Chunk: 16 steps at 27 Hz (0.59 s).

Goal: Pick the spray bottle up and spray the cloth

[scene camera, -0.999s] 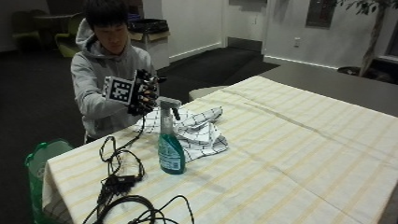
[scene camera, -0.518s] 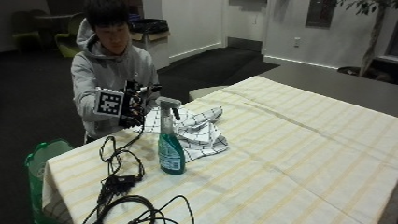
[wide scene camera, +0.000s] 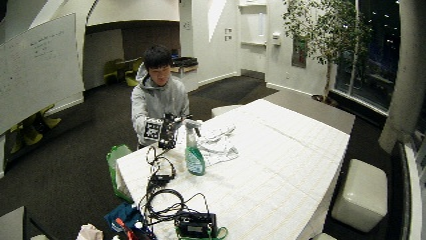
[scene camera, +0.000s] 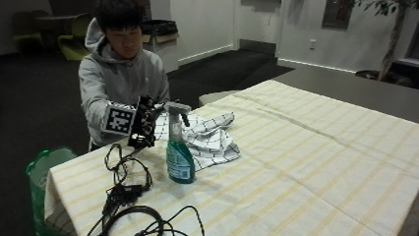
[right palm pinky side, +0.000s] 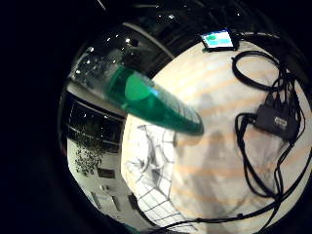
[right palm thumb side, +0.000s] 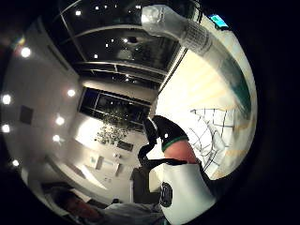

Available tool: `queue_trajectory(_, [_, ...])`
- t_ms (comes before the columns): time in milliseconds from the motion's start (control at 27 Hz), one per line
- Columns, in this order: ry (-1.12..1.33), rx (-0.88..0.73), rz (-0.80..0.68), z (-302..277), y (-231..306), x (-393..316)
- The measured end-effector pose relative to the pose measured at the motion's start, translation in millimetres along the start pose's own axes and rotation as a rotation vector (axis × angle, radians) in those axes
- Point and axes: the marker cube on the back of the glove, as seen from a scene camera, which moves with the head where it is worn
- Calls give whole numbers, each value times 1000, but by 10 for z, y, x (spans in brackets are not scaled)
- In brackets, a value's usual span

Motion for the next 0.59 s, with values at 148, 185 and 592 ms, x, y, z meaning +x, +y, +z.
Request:
queue_trajectory(148, [-57, 40, 18, 105, -197, 62])
queue_trajectory(185, [-82, 44, 23, 130, -245, 70])
queue_trajectory(592, [-219, 56, 42, 377, -521, 36])
